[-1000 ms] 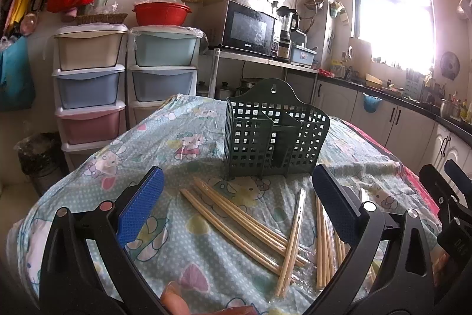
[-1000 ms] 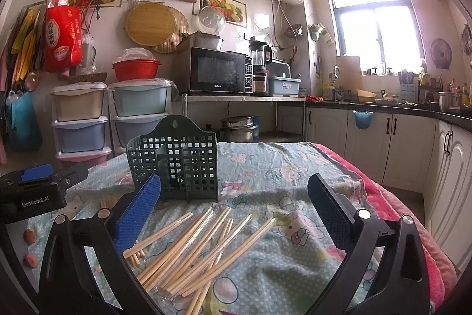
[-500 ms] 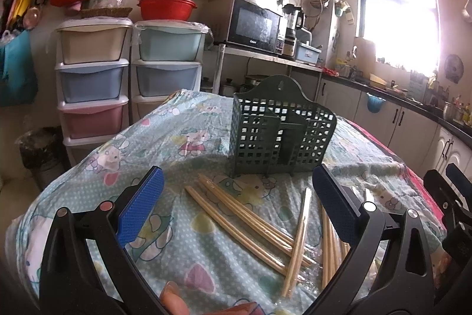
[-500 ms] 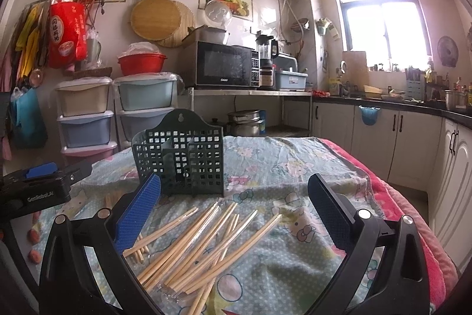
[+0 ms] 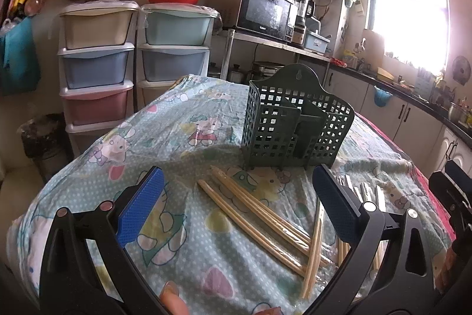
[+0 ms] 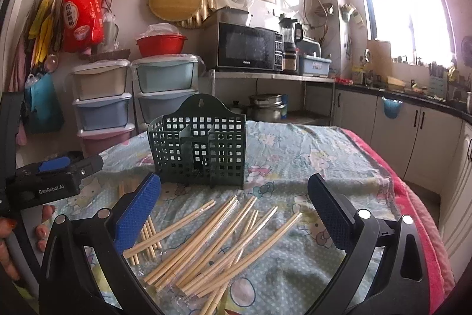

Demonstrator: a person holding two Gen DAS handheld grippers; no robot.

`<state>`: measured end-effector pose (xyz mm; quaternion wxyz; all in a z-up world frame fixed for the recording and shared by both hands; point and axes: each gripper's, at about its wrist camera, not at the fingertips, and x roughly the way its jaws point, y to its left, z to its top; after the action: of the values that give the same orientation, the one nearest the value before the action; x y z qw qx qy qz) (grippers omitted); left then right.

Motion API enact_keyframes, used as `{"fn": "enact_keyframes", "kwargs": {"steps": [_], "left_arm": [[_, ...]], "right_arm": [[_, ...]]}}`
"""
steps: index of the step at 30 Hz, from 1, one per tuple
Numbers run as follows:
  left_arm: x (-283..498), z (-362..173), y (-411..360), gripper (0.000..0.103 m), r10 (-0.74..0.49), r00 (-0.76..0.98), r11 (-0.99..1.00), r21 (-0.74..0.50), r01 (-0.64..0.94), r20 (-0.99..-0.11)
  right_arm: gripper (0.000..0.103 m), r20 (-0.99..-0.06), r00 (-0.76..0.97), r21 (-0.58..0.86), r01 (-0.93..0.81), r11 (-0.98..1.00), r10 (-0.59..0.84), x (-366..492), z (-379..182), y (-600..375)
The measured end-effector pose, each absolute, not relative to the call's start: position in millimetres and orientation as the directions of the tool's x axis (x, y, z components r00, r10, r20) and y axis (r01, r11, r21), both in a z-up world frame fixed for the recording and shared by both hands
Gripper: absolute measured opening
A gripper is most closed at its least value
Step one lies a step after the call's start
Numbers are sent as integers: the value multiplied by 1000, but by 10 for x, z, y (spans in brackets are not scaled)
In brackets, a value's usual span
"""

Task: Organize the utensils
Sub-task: 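Lower the left gripper toward the chopsticks while the right gripper also descends onto them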

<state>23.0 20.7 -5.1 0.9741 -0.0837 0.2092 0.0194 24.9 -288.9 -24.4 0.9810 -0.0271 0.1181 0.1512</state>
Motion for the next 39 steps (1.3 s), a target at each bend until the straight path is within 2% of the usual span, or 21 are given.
{"fn": "enact_keyframes", "kwargs": {"steps": [12, 15, 17, 20, 27, 33, 35, 39], "left_arm": [[514, 106, 69, 93, -49, 895, 995, -97, 7, -443], [619, 113, 34, 93, -80, 887, 994, -98, 39, -456], [706, 120, -7, 93, -92, 877, 994, -89, 56, -471], [820, 117, -92, 93, -98, 862, 995, -63, 76, -497], [1081, 69, -206, 92, -174, 811, 985, -88, 150, -559], [1314, -37, -338, 80, -212, 752, 975, -85, 204, -625], [1384, -95, -388, 69, -225, 724, 971, -86, 225, -652], [1499, -255, -496, 54, -273, 649, 954, -116, 275, -710]], "right_arm": [[97, -328, 895, 4, -320, 947, 304, 612, -100, -2953], [94, -358, 882, 13, -324, 946, 307, 713, -83, -2952], [83, -390, 869, 19, -323, 946, 305, 809, -90, -2959], [74, -447, 845, 36, -311, 950, 294, 964, -119, -2977], [59, -537, 795, 71, -290, 954, 282, 1222, -210, -3041], [51, -590, 753, 111, -282, 953, 291, 1396, -284, -3126], [47, -609, 733, 129, -283, 950, 301, 1450, -317, -3147], [40, -646, 695, 143, -296, 945, 315, 1540, -375, -3153]]}}
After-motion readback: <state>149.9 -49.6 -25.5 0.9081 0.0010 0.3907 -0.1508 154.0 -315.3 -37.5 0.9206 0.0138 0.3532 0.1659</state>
